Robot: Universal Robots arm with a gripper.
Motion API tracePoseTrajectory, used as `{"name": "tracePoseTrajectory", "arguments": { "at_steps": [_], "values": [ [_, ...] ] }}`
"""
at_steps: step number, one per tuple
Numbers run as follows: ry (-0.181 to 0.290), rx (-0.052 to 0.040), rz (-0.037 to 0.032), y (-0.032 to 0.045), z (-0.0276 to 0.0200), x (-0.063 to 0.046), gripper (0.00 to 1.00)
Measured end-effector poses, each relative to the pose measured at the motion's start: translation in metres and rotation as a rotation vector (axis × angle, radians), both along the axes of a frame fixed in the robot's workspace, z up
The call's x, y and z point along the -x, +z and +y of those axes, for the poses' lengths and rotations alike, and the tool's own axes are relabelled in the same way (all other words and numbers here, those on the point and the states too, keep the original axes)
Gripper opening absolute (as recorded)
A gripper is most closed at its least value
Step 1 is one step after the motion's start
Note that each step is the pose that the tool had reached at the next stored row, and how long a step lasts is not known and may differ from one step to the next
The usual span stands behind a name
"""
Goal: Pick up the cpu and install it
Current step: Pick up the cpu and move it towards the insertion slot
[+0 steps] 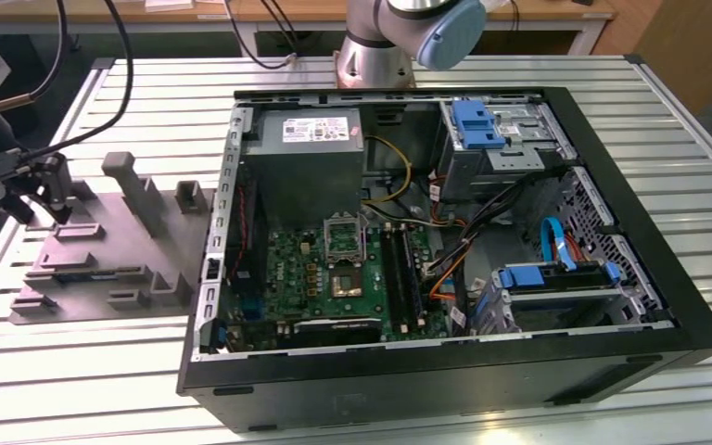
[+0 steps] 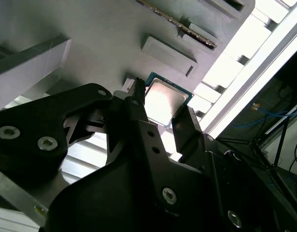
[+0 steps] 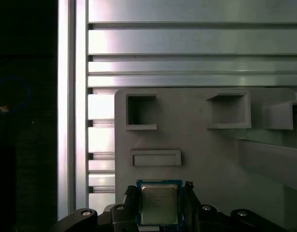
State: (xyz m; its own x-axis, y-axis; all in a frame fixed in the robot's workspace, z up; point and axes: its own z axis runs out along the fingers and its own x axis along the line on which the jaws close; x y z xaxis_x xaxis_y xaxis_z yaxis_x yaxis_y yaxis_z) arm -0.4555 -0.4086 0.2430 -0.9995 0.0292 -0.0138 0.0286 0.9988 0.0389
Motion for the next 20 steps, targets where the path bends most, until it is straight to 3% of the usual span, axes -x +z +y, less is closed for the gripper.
{"name": "tracePoseTrajectory", "arguments": {
  "at_steps": [20],
  "values": [
    [0.0, 0.0001, 0.0001, 0.0083, 0.0, 0.0, 0.47]
  ]
}}
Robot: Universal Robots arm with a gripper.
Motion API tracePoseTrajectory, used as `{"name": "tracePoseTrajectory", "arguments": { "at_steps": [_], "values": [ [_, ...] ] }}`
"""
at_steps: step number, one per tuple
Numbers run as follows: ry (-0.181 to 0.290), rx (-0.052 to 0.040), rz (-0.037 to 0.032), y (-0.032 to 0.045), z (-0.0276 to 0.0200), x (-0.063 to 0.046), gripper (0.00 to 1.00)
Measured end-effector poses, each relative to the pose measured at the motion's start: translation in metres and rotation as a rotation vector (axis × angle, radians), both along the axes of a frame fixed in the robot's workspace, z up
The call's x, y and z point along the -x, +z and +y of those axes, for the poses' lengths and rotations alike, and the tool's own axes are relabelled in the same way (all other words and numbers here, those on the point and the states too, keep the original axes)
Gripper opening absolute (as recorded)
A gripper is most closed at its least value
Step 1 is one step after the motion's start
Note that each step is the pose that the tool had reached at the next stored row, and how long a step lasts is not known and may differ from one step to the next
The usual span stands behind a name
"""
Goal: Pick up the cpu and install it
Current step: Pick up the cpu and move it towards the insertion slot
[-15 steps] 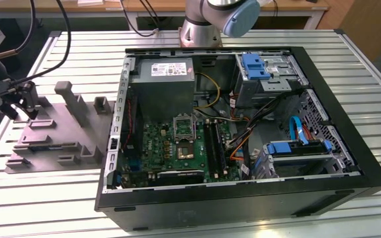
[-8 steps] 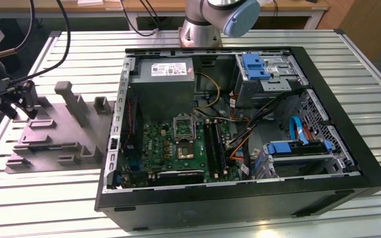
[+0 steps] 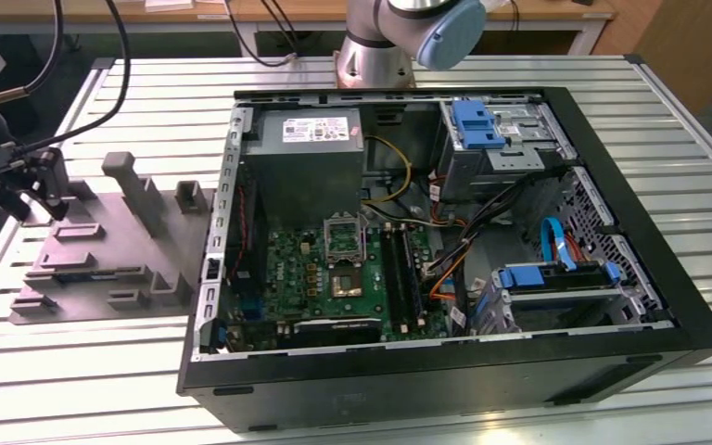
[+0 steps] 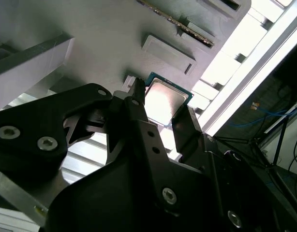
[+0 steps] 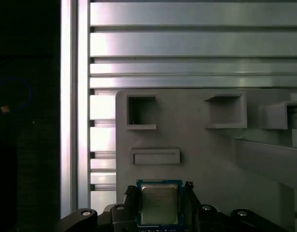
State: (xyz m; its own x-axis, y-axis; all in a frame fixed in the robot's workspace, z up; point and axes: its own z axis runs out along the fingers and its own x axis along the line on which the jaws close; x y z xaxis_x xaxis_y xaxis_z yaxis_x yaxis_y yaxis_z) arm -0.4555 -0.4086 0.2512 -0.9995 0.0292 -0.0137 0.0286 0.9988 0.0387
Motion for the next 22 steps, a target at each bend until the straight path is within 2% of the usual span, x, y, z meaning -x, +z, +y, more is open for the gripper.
{"name": "tracePoseTrajectory", "arguments": {
  "at_steps": [8, 22],
  "values": [
    [0.0, 0.0, 0.0, 0.0068, 0.0, 0.0, 0.47],
    [0.0, 0.0002, 0.0001, 0.0117, 0.0, 0.0, 0.47]
  ]
}}
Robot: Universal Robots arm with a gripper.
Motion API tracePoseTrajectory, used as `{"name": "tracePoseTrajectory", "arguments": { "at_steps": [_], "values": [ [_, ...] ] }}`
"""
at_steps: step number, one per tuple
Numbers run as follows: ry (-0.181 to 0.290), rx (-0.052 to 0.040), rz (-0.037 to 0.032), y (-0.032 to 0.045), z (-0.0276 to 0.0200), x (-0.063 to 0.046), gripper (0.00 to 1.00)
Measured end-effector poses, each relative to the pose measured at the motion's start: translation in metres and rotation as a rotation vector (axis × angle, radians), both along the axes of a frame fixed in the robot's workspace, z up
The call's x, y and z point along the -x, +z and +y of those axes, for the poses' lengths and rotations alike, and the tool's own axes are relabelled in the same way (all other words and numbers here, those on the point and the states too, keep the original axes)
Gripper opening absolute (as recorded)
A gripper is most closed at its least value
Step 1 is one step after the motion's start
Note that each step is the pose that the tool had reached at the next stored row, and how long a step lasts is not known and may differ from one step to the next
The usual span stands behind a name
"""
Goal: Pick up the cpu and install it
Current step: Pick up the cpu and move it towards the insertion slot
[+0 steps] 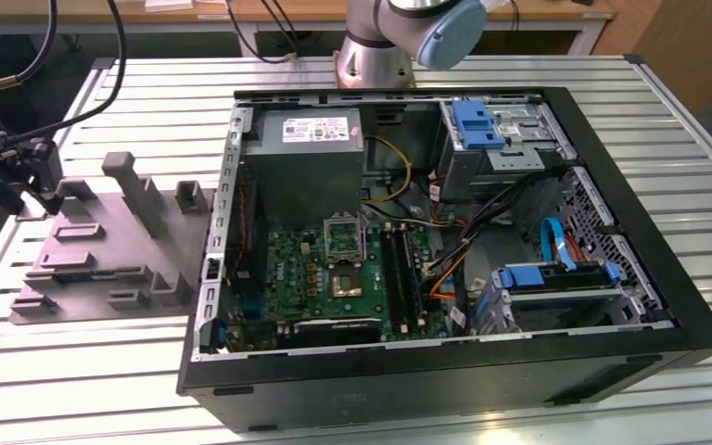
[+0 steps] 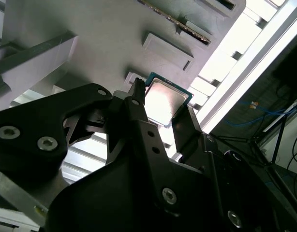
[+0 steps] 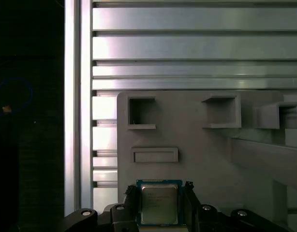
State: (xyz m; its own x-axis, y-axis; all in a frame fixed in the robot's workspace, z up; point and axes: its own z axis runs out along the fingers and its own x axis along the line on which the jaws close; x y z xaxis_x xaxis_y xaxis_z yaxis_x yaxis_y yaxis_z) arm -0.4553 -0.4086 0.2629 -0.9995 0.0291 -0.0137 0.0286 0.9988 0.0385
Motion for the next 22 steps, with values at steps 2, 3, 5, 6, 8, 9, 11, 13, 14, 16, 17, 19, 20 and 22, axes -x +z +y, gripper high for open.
{"name": "tracePoseTrajectory", "arguments": {
  "at_steps": [2, 3, 5, 6, 8, 9, 11, 13, 14, 16, 17, 19, 20, 22],
  "values": [
    [0.0, 0.0001, 0.0, 0.002, 0.0, 0.0, 0.47],
    [0.0, 0.0002, 0.0, 0.0031, 0.0, 0.0, 0.47],
    [0.0, 0.0005, -0.0001, 0.0053, 0.0, 0.0, 0.47],
    [0.0, 0.0005, -0.0001, 0.0062, 0.0, 0.0, 0.47],
    [0.0, 0.0004, -0.0004, 0.007, 0.0, 0.0, 0.47],
    [0.0, 0.0004, -0.0004, 0.007, 0.0, 0.0, 0.47],
    [0.0, 0.0005, -0.0002, 0.0072, 0.0001, 0.0, 0.47],
    [0.0, 0.0006, -0.0002, 0.0073, 0.0, 0.0, 0.47],
    [0.0, 0.0005, -0.0002, 0.0073, 0.0, 0.0, 0.47],
    [0.0, 0.0005, -0.0001, 0.0074, 0.0, 0.0, 0.47],
    [0.0, 0.0007, 0.0, 0.0077, 0.0, 0.0, 0.47],
    [0.0, 0.0008, 0.0003, 0.0088, 0.0, 0.0, 0.47],
    [0.0, 0.0006, -0.0001, 0.0093, 0.0, 0.0, 0.47],
    [0.0, 0.0006, -0.0001, 0.0115, 0.0, 0.0, 0.47]
  ]
}}
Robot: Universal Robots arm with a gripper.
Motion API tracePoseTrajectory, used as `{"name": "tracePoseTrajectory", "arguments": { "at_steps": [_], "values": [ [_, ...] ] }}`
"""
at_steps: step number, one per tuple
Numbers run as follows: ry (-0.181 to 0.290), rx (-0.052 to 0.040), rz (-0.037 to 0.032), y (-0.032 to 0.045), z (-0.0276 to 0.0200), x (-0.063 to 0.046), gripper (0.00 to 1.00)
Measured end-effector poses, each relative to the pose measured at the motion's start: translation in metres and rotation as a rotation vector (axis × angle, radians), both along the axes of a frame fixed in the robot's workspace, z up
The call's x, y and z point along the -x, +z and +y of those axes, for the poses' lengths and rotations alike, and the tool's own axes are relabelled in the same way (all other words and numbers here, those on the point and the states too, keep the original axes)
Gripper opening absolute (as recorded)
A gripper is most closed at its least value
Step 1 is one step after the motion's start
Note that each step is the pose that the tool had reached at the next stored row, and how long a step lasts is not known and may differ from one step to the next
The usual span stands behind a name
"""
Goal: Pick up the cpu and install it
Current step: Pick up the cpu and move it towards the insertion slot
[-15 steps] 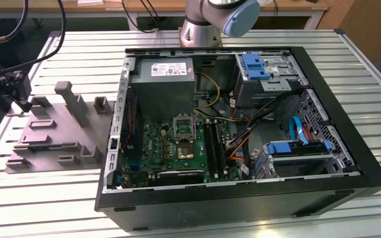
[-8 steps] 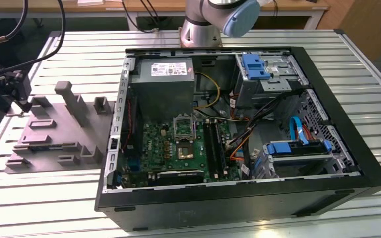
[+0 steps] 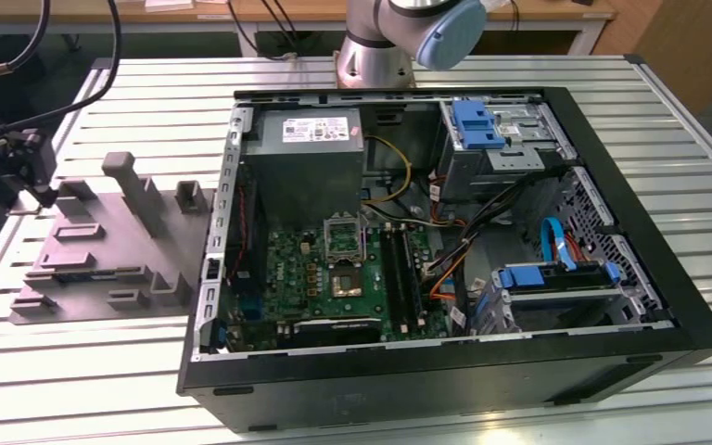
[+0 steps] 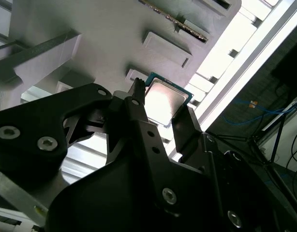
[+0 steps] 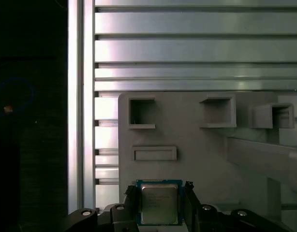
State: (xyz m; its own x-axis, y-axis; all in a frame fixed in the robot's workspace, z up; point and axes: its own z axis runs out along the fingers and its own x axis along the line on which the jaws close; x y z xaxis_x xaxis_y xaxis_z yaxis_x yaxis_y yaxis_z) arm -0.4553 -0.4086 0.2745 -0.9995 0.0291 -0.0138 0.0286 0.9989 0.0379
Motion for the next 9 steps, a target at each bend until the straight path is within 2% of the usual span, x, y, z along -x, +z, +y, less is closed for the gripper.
{"name": "tracePoseTrajectory", "arguments": {
  "at_steps": [5, 9],
  "values": [
    [0.0, -0.0001, 0.0, 0.006, 0.0, 0.0, 0.47],
    [0.0, 0.0, 0.0, 0.0074, 0.0, 0.0, 0.47]
  ]
}}
